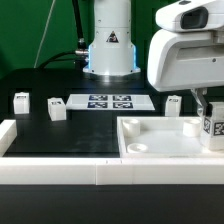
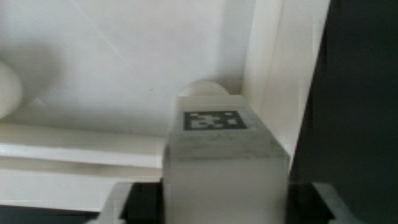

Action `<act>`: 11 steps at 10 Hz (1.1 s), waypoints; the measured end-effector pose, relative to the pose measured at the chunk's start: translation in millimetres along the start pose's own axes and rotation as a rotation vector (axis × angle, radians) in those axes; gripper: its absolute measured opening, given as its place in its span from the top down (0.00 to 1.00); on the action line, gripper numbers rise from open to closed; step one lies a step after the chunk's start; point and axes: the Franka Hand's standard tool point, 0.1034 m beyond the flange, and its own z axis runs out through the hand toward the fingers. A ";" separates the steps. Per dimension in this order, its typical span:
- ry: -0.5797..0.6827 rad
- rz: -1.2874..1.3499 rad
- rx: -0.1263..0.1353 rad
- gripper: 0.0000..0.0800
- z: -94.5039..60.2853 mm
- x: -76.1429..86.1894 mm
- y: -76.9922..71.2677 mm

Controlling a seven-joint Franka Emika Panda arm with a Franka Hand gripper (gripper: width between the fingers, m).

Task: Assemble one leg

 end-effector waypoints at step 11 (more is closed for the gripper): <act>0.011 1.445 0.059 0.64 1.8 1.1 5.2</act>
Offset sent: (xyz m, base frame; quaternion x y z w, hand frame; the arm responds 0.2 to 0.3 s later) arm -0.0044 0.0000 -0.0112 0.0303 -0.0006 0.2299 0.9728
